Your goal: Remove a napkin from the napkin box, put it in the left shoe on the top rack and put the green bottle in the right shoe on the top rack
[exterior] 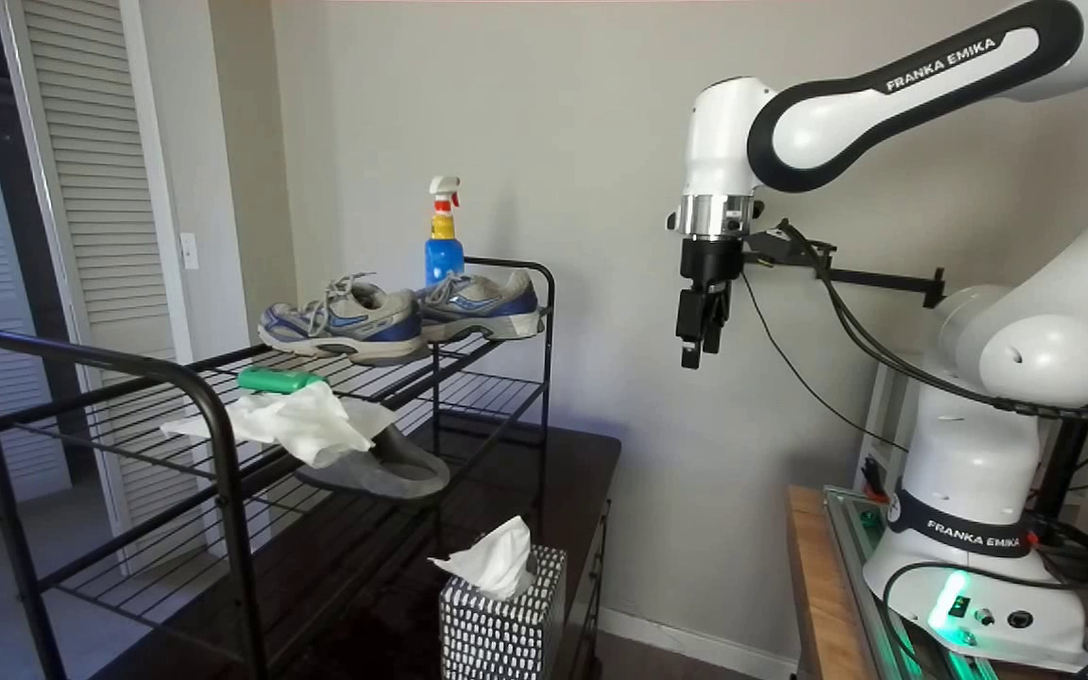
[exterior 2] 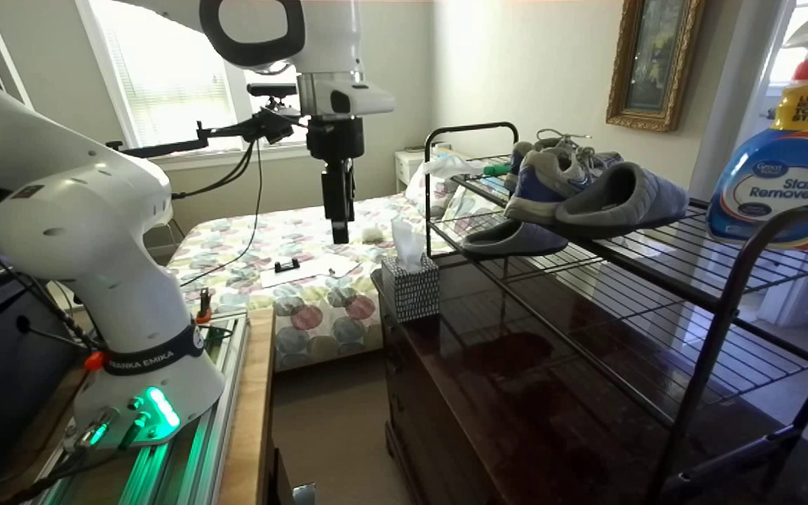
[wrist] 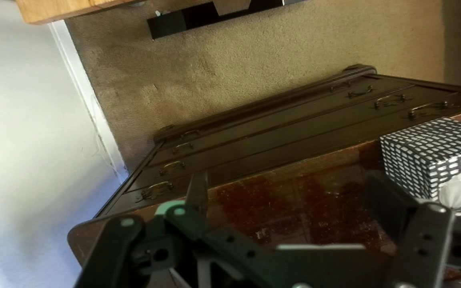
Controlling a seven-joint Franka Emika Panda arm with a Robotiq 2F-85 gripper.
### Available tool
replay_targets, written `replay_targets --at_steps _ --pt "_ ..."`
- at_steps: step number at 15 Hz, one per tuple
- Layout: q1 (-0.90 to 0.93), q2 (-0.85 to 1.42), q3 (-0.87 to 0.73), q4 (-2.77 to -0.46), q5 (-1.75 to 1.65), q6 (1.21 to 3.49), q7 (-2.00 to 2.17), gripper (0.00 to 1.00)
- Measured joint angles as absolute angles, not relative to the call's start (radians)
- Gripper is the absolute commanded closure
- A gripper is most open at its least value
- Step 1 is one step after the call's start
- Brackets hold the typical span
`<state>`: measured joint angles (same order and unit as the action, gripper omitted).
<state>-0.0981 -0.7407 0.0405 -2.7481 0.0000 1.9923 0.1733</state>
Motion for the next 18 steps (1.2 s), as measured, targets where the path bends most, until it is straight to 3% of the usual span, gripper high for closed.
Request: replay_targets --at_steps 13,18 --pt "-0.095 -0.741 0.043 -2.747 0.000 1.996 0.170 0.00" --pt "0.045 -0.743 0.145 -2.743 0.012 2.088 0.167 0.00"
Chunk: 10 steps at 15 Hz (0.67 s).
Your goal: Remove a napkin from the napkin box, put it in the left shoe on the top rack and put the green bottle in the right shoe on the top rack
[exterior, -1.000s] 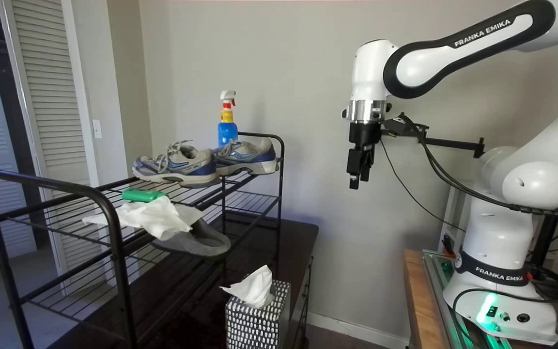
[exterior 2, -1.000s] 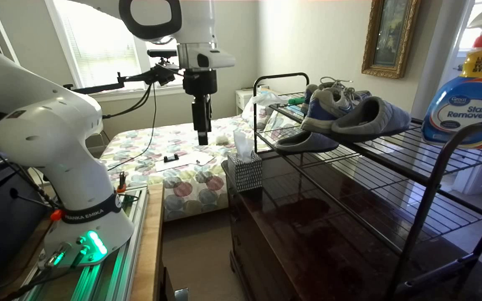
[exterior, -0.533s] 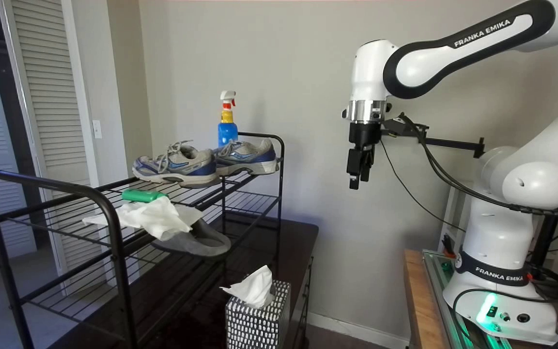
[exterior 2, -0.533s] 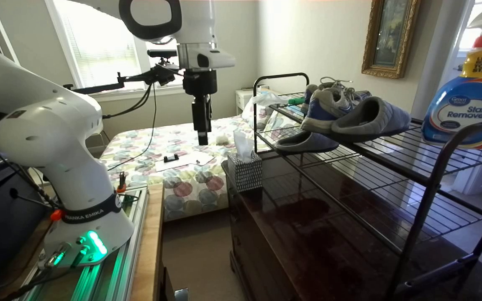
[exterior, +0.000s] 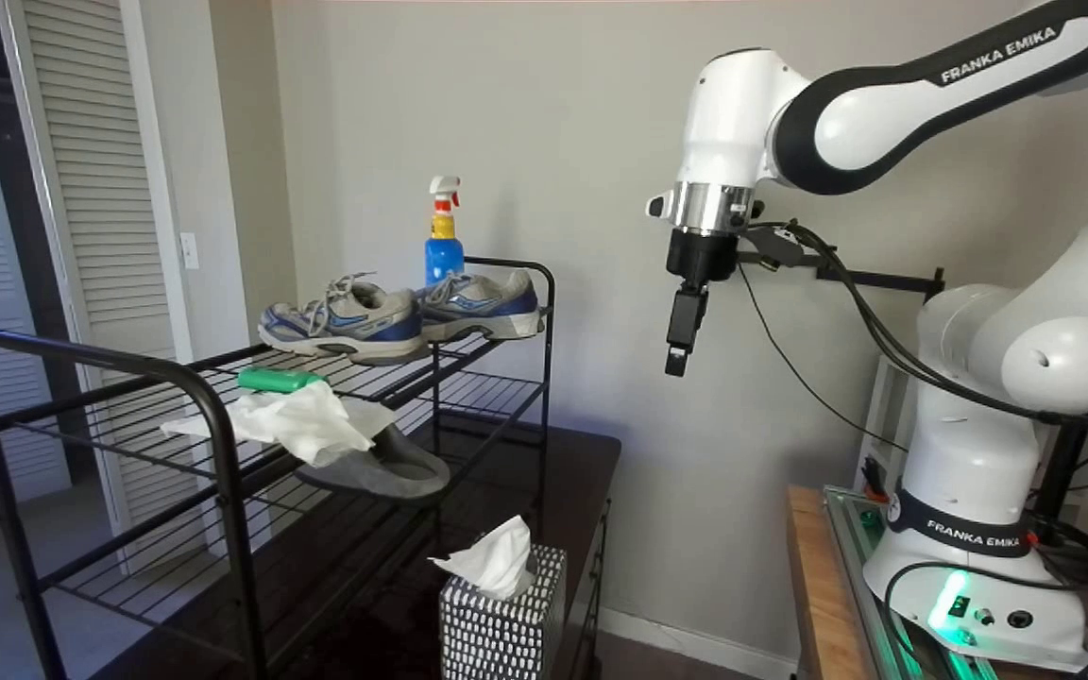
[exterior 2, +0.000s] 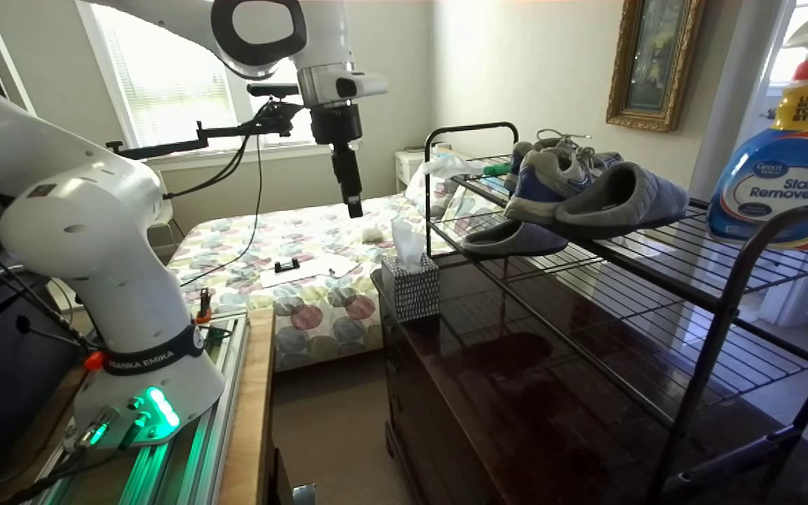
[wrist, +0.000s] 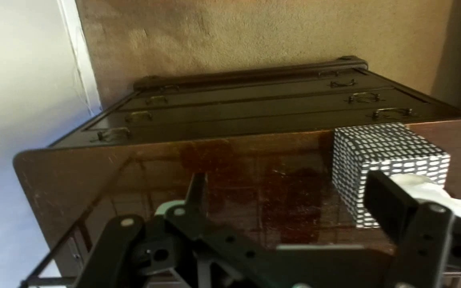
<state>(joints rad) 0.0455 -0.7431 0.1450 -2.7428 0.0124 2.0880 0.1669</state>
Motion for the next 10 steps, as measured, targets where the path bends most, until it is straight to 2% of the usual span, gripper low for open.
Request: replay_targets --at_steps 4,10 --pt "0.153 -0.722 0.218 -2.735 0.020 2.193 0.171 0.00" --pt "0.206 -0.568 0.279 -2.649 0.019 2.299 0.168 0.00"
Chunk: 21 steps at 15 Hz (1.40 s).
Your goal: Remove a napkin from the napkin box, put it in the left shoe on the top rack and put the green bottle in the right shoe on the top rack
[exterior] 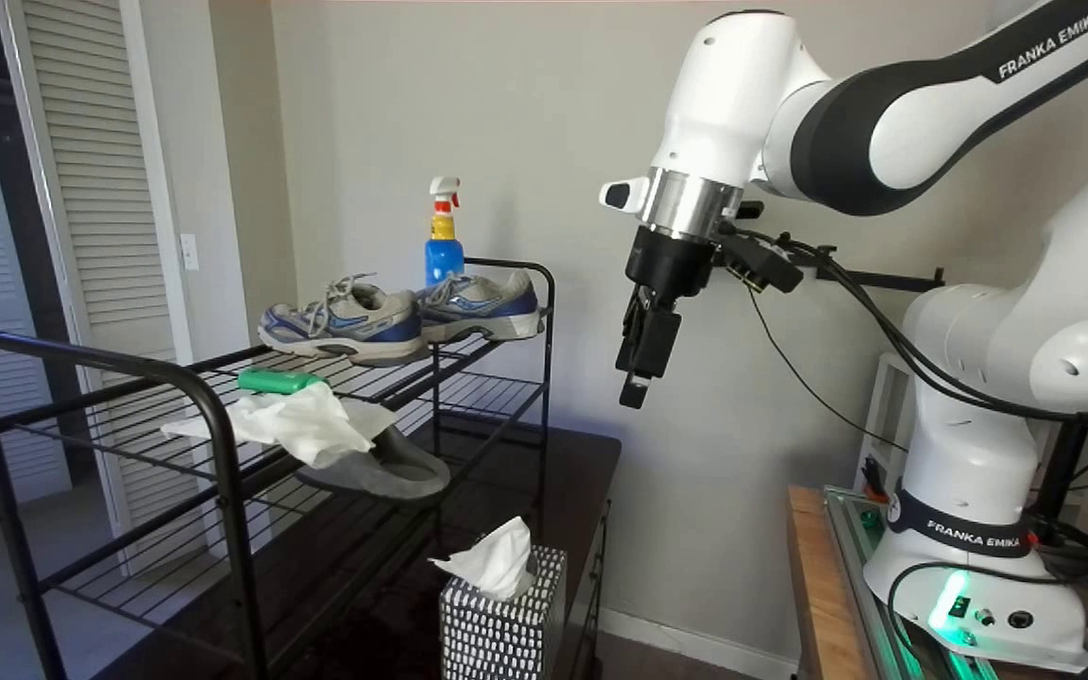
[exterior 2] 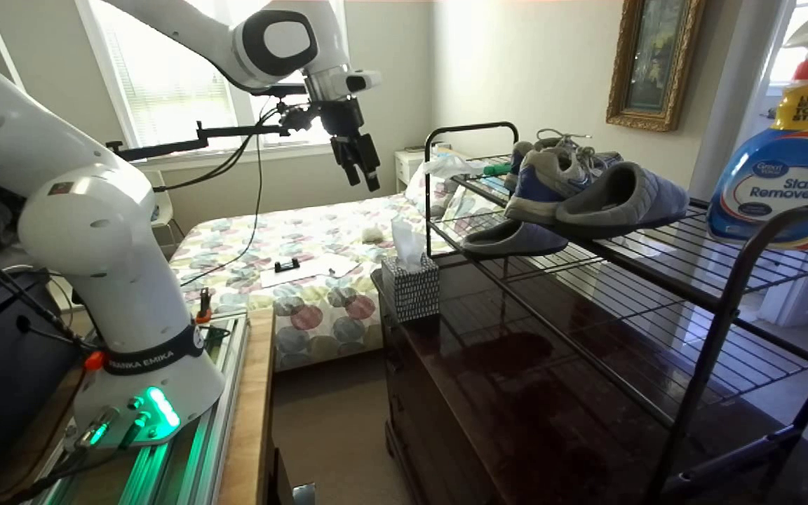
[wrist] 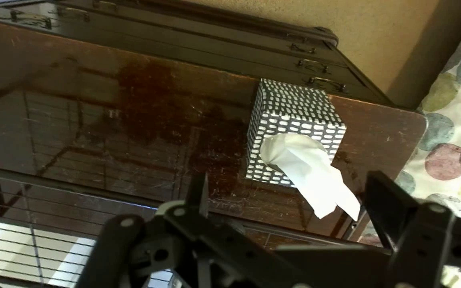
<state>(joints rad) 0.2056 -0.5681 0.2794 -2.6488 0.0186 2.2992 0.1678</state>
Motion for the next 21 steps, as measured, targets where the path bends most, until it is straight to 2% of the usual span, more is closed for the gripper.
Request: replay_targets --at_steps 13,21 --pt "0.284 -0.274 0.363 -2.513 -0.004 2.389 0.129 0.00" --pt "0.267 -0.071 0.396 -2.428 -0.292 2.461 0.326 0.00"
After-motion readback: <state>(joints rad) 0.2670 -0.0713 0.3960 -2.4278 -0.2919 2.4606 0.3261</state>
